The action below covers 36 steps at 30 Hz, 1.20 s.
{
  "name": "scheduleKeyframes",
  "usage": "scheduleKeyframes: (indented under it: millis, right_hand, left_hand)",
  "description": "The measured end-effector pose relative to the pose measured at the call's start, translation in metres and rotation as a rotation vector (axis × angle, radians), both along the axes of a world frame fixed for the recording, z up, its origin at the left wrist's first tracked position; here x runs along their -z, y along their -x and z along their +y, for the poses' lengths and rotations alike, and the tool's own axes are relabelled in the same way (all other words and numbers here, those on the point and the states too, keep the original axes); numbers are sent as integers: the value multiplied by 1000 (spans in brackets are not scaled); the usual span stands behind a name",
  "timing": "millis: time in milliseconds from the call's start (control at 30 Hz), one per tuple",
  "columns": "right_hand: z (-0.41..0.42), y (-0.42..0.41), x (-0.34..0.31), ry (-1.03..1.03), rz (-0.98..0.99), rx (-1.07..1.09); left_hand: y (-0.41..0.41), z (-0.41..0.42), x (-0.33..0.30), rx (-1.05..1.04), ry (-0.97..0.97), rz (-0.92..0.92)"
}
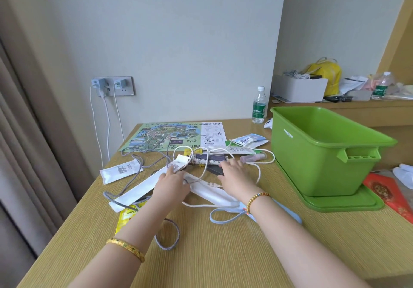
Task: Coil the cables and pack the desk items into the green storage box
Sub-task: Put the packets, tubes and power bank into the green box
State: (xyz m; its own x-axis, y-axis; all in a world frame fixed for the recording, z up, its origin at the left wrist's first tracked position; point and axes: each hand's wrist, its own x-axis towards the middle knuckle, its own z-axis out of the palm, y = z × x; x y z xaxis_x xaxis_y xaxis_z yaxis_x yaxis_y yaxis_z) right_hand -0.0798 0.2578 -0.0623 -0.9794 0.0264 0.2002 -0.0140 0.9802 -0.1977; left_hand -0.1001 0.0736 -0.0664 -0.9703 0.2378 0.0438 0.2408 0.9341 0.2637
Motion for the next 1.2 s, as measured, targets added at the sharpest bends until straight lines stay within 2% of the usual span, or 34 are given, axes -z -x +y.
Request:
scheduleKeyframes:
  millis: [100, 300, 500, 667, 800, 867, 1100, 1200]
  right_hand:
    - [-5, 6, 1, 18, -84, -6]
    - [-13, 13, 1, 16, -48, -12]
    - [-38, 11, -2, -100, -349, -131]
    - [-52, 10, -5, -268, -239, -94]
    - [-54, 10, -6, -252, -203, 7]
    - [-55, 11, -7, -223, -202, 30]
    - [-67, 7, -11, -182, -164, 13]
    - [-74, 2, -11, -168, -122, 9]
  left_hand:
    - [8, -9, -3, -42, -21, -34]
    - [26, -25, -7, -79, -96, 74]
    - [39, -49, -5, -96, 13, 138]
    - [33, -55, -16, -99, -34, 129]
    - [24, -62, -21, -88, -103, 203]
    - [18, -71, -26, -57, -32, 154]
    - [-2, -98, -35, 83, 329, -210]
    - [-11, -100, -35, 105, 377, -282]
